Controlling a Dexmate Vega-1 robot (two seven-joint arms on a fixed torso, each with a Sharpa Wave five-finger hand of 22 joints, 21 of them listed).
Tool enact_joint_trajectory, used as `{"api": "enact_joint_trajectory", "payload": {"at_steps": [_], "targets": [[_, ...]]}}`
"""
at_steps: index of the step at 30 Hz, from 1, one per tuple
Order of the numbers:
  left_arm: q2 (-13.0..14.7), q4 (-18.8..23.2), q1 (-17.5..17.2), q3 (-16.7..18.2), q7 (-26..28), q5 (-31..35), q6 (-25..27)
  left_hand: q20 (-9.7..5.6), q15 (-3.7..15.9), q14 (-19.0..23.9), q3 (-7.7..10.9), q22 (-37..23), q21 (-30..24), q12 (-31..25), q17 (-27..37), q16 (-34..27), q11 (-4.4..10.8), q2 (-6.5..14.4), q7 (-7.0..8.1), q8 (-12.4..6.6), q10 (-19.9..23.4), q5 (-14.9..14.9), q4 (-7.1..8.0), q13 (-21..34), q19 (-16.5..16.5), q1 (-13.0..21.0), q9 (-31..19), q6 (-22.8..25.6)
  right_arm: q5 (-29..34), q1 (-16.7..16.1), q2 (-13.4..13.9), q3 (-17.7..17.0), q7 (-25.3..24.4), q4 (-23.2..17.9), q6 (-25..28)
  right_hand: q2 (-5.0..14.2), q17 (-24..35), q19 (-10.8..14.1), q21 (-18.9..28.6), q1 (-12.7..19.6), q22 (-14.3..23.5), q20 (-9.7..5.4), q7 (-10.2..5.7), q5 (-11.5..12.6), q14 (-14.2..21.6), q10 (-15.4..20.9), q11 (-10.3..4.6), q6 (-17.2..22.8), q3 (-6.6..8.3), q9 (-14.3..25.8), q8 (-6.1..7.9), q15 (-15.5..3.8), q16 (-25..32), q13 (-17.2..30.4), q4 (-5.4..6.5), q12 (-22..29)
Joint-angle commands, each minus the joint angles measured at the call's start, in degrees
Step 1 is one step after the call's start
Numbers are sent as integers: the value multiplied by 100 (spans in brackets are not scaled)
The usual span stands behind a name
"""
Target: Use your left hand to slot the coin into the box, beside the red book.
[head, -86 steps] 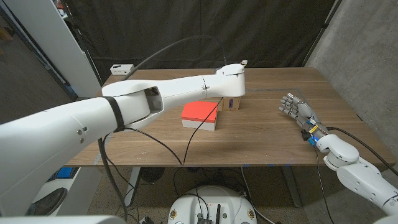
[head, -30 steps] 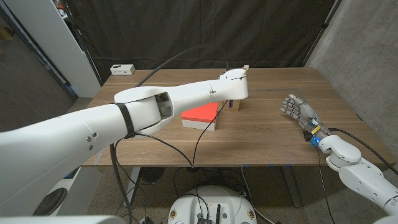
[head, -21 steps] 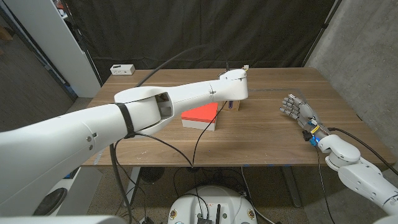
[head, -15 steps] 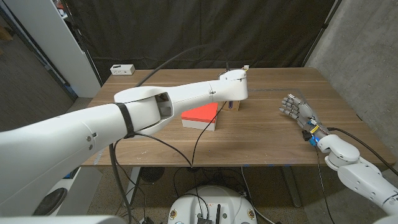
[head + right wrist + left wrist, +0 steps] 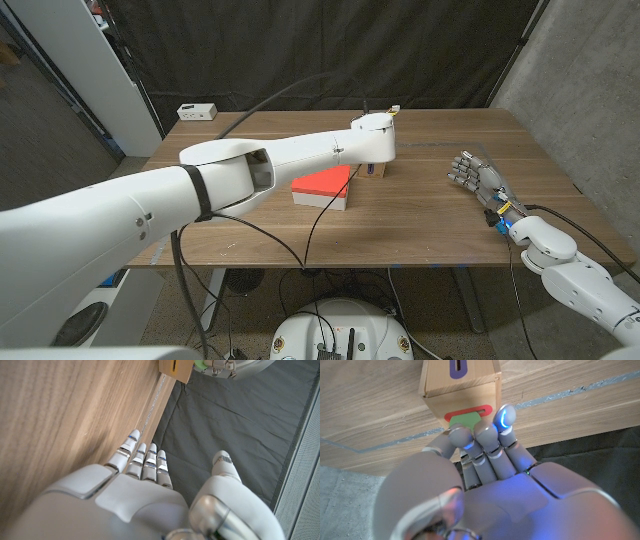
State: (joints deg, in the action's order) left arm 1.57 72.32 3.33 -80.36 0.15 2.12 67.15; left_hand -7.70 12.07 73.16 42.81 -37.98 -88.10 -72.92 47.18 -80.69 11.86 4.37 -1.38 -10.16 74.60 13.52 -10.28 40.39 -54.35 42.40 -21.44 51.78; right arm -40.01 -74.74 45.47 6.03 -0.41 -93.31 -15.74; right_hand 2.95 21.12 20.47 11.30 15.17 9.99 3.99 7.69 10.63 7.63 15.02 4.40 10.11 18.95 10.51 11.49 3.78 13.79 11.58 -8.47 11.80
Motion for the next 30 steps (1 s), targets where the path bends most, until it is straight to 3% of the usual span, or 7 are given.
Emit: {"api": "enact_joint_trajectory", "payload": {"at_steps": [1, 15, 30], "targets": [[193, 272, 75, -109, -240, -94, 92, -445, 21, 8, -65, 73, 19, 75, -6, 25, 7, -91, -119, 33, 0, 33, -4, -75, -46, -57, 21, -335, 25, 1, 51, 6, -20, -65, 38, 47, 20, 41, 31, 36, 21, 9, -27, 8, 58, 61, 2, 29, 1, 35, -4, -4, 8, 30, -20, 9], [402, 529, 30, 21, -254, -230, 104, -443, 22, 62, -284, 338, 29, 176, -132, 155, -1, -361, -231, 10, 40, -5, 40, -192, -174, -327, 195, -1054, 21, 78, 50, 45, -1, -52, 81, 48, 22, 43, 30, 41, 21, 16, -22, 9, 68, 61, 2, 30, 3, 35, -3, 3, 10, 30, -21, 8], [859, 1390, -225, 425, 101, -293, 66, -447, 24, 109, -179, 400, -13, 219, -133, 235, -3, -187, -184, -64, 71, 11, 42, -199, -204, -398, 351, -911, 108, 64, 39, 63, -73, -69, 23, 50, 23, 43, 29, 51, 21, 19, -35, 12, 68, 64, -3, 32, 6, 35, -2, 0, 8, 30, -25, 8]]}}
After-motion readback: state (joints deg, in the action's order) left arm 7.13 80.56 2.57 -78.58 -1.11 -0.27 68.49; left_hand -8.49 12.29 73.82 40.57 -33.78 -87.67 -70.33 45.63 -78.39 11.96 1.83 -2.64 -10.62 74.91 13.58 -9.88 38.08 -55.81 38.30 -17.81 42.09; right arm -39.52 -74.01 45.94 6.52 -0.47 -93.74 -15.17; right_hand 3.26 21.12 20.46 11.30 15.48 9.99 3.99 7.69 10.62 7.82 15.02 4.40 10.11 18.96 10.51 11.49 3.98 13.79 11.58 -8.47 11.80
